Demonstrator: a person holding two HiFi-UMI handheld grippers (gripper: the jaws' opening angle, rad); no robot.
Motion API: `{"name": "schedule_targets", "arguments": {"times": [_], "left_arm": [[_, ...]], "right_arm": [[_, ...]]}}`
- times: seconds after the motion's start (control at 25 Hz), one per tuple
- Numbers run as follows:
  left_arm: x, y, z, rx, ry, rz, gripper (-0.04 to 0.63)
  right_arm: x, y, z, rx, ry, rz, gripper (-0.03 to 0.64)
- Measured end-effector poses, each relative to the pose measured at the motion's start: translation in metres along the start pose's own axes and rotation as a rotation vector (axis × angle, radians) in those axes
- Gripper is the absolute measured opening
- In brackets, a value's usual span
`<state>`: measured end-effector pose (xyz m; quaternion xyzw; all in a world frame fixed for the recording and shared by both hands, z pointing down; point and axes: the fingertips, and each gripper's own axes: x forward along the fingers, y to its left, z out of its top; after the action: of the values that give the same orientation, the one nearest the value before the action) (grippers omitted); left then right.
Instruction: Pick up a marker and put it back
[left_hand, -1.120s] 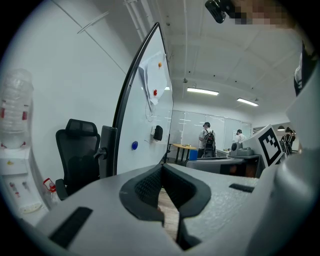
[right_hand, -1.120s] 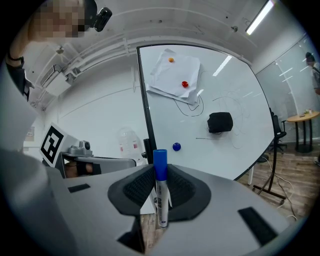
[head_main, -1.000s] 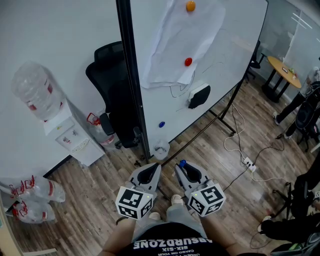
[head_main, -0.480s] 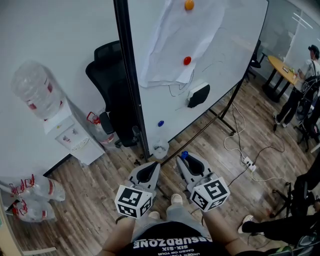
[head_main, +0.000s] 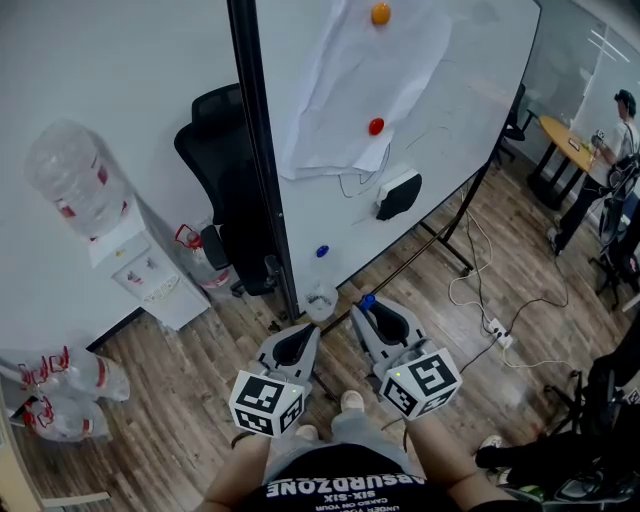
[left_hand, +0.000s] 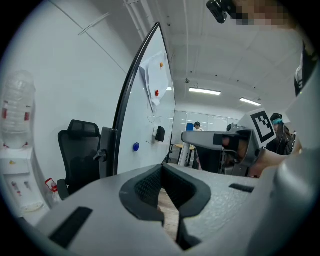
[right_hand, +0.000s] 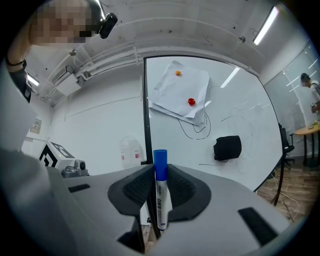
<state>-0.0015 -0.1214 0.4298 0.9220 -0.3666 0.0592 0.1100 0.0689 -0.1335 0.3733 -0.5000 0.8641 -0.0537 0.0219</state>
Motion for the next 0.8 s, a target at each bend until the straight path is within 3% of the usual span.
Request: {"name": "schedule_targets", "arguments": {"times": [0.8], "left_arm": [[0.0,0.015,0.001,-0.021,-0.007,0.065,0.008]], "right_arm": [[0.03,-0.011,0.018,-0.035,-0.018,0.05,0.074]]}}
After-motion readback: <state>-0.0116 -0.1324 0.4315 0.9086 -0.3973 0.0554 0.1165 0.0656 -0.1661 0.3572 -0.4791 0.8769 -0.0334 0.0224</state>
